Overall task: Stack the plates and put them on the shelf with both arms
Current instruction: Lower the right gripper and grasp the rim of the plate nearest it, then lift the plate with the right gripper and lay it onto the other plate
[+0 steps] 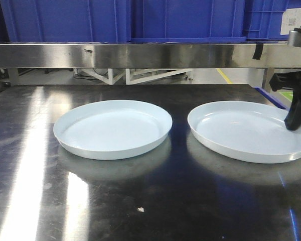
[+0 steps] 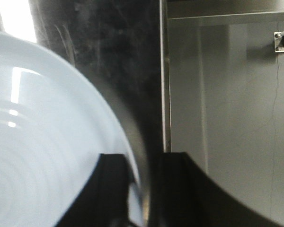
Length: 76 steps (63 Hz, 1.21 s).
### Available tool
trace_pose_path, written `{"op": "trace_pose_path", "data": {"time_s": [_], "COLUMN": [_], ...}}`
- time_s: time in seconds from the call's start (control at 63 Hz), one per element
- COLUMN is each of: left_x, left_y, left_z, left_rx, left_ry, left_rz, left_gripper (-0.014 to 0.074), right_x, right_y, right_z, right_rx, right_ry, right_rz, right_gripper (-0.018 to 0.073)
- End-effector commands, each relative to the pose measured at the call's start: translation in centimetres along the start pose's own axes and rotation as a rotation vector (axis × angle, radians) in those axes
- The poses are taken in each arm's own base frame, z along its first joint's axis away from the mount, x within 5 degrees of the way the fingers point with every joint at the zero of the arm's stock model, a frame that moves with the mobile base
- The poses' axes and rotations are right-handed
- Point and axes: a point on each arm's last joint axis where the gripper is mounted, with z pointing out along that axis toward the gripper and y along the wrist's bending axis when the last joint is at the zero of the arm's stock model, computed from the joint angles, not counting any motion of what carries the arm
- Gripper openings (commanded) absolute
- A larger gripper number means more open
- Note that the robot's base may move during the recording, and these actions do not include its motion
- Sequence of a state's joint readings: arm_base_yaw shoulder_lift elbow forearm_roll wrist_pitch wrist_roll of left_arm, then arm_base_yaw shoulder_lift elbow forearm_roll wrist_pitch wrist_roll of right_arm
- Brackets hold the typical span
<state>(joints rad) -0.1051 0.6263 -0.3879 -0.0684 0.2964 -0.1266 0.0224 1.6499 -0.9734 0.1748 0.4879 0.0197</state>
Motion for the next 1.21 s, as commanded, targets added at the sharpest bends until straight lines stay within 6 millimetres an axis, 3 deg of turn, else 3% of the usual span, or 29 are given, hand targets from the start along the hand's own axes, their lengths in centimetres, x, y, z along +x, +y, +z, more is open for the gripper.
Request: {"op": "trace_pose_path", "data": {"time_s": [0.0, 0.238, 0.54, 0.667, 0.905, 1.191], "left_x": [-1.6, -1.6, -1.6, -1.6, -1.6, -1.6], "left_y": [-0.4, -0.4, -0.4, -0.4, -0.4, -0.4], "left_z": [-0.3, -0.3, -0.3, -0.3, -0.3, -0.3], "left_rx": [0.025, 0.025, 0.025, 0.025, 0.025, 0.025], "left_ry": [-0.1, -0.1, -0.1, -0.1, -0.1, -0.1], "left_rz": [-0.006, -0.006, -0.006, -0.006, -0.006, -0.006], "left_gripper": [0.0088, 0.0088, 0.0088, 0.0088, 0.0088, 0.0088], "right_x": [-1.5, -3.2, -5.9, -6.2, -5.4, -4.0], "right_y": [0.1, 0.3, 1.9, 3.5, 8.8, 15.6], "right_z": [-1.9, -4.8, -12.0, -13.7, -14.1, -11.8], "right_rx": [-0.001, 0.034, -0.008, -0.045, -0.172, -0.311], "right_ry": [-0.104, -0.199, -0.435, -0.485, -0.512, -0.491], "right_rz": [-0.026, -0.115, -0.137, -0.173, -0.283, -0.413], "right_gripper": [0.007, 0.0057, 0.0057, 0.0057, 0.0057, 0.0057]}}
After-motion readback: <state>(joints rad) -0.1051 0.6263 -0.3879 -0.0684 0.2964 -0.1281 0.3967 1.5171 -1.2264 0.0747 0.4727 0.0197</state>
